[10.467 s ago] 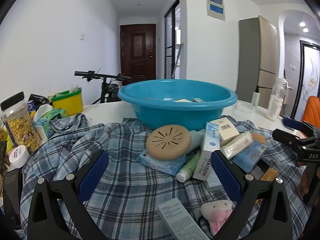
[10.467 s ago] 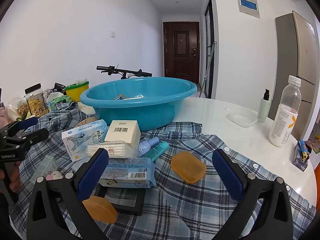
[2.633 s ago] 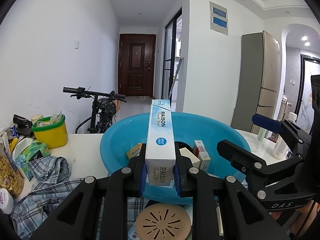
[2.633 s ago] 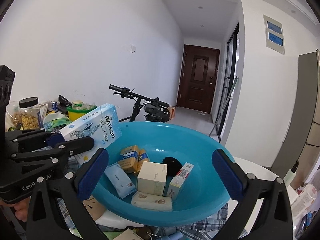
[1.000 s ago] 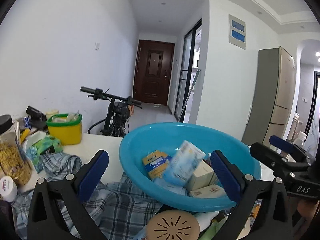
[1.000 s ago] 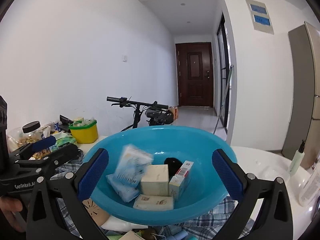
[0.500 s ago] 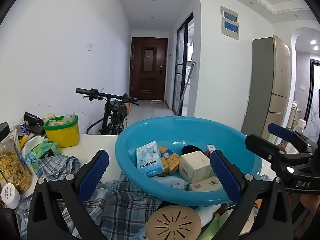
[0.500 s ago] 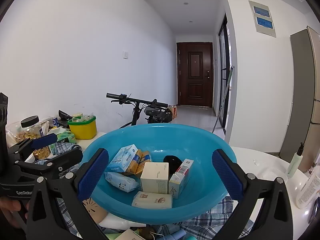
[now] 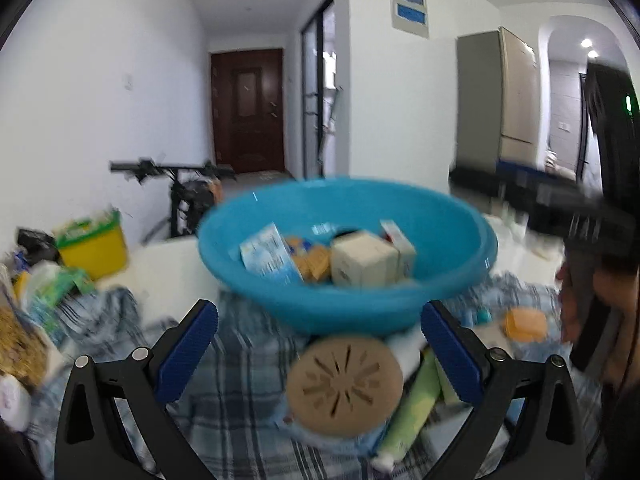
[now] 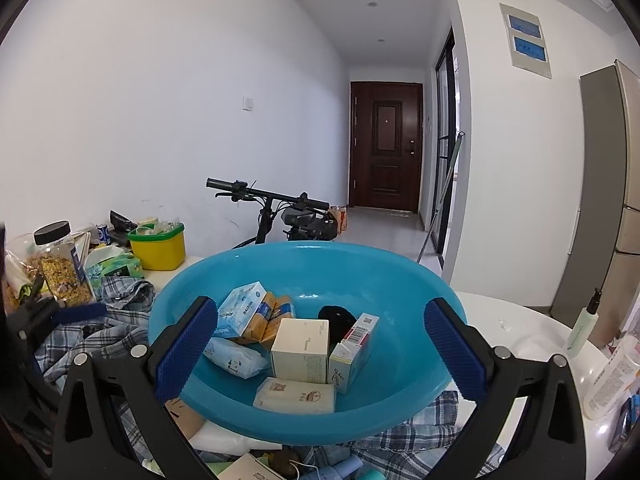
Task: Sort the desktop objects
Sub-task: 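Grasp the beige round vented lid from the shirt with the left tool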
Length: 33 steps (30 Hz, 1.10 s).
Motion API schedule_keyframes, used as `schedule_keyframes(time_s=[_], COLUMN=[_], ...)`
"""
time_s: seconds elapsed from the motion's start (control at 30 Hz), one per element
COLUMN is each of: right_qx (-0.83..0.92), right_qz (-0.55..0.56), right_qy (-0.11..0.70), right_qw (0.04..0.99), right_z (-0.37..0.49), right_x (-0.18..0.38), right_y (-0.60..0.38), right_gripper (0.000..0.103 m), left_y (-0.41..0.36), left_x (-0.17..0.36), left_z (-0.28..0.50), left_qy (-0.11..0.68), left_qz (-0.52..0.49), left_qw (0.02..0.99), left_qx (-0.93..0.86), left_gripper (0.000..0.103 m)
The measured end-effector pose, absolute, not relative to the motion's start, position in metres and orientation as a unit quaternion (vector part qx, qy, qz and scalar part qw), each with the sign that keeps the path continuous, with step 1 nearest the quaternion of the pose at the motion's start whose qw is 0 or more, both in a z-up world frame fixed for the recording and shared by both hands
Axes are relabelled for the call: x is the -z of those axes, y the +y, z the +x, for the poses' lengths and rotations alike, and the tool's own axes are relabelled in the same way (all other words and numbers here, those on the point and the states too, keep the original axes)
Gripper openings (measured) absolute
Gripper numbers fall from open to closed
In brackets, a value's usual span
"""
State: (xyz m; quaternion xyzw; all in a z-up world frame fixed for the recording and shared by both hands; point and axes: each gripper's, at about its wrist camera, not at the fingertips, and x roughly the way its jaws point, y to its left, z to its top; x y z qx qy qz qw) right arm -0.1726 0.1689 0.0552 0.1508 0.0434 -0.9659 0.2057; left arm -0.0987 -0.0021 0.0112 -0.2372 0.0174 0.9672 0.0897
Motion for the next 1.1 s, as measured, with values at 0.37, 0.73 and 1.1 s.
schedule_keyframes(time_s=[0.37, 0.73, 1.1], right_qx=[0.966, 0.964, 0.963], right_qz=[0.161, 0.165, 0.167], right_qy=[0.048, 0.067, 0.081], right_qw=[0.198, 0.197, 0.197], right_z=[-0.178, -0.177, -0.175], right_x=[-0.048, -0.043, -0.039], right_y=[0.169, 0.161, 0.154], right_gripper=[0.103, 0.103, 0.103], left_y=[0.012, 0.014, -0.011], left_x=[0.029, 0.030, 0.037], left_z=[-0.125, -0.128, -0.139], left_qy=[0.027, 0.033, -0.023], left_qz=[-0.332, -0.340, -0.368], left_qw=[0.111, 0.120, 0.073], left_qx=[-0.936, -0.932, -0.927], left_gripper=[0.103, 0.041, 0.103])
